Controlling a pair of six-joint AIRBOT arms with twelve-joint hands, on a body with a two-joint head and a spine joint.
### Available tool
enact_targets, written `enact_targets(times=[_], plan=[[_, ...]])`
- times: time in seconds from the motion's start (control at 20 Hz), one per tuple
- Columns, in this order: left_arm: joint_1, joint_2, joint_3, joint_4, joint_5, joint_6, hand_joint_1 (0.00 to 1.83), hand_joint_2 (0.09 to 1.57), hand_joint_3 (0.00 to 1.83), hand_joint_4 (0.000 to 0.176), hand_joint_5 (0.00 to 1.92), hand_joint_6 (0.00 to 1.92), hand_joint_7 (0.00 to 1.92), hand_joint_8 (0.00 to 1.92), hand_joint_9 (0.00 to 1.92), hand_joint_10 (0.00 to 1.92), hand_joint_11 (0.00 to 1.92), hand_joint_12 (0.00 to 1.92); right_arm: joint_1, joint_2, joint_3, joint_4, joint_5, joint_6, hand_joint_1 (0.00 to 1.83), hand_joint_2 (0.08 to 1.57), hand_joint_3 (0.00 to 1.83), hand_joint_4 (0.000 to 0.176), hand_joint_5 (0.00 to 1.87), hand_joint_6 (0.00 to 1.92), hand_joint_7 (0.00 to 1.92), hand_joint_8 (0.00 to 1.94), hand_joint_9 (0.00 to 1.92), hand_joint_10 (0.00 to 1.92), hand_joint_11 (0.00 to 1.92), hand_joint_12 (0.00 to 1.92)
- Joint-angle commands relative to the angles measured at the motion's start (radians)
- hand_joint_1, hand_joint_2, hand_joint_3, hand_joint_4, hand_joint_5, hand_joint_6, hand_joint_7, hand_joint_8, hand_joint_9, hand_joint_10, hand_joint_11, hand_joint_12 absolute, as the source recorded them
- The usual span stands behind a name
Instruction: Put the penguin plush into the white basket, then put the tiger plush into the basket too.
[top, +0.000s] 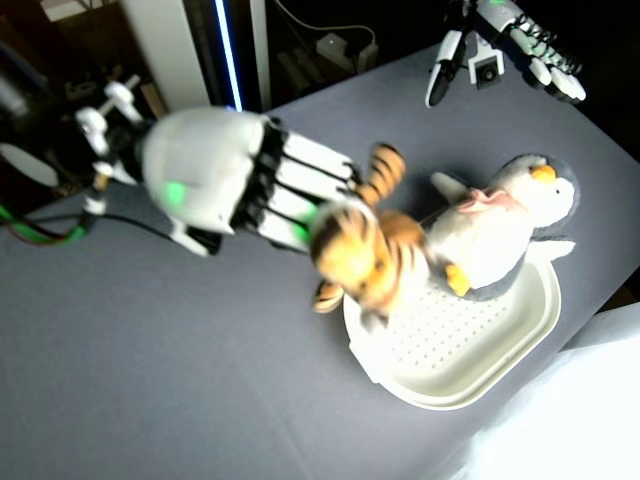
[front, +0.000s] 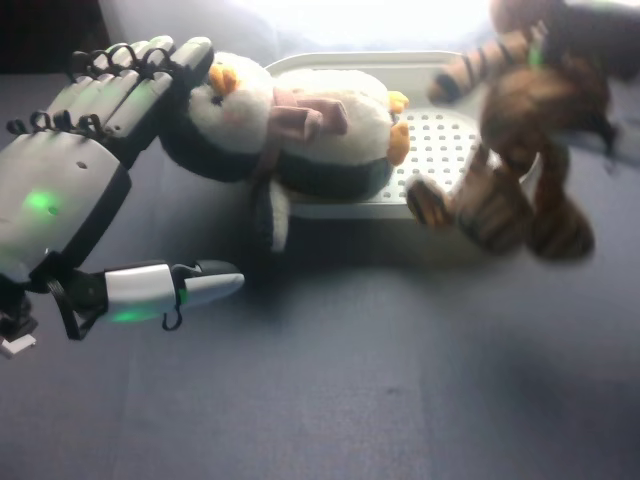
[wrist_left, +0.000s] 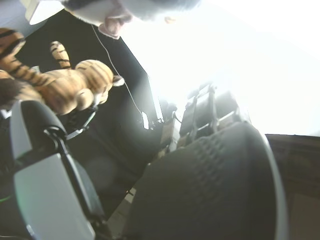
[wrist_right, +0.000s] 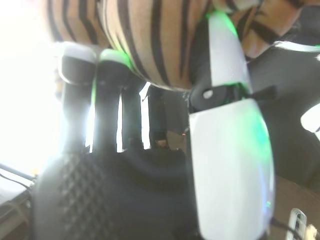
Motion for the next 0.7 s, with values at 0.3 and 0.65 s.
enact_targets(times=[0.3,0.65], plan=[[-0.008,0.005,-0.010,0.043,-0.122,-0.015,0.82,0.80,0.00,0.139,0.00,0.00,0.00,0.00,0.00,0.00,0.00,0.00,0.100,-0.066,0.098,-0.010,-0.103,0.003,1.20,1.04,0.00,0.000,0.66,0.04,0.57,0.13,0.44,0.43,0.11,1.28],[0.020,0.012,-0.021,0.029,-0.160,-0.025,0.84,0.81,0.01,0.119,0.00,0.00,0.00,0.00,0.00,0.00,0.00,0.00,0.037,-0.006,0.020,0.045,0.055,0.017,1.15,1.04,0.01,0.062,0.34,0.00,0.30,0.00,0.27,0.00,0.00,0.70]])
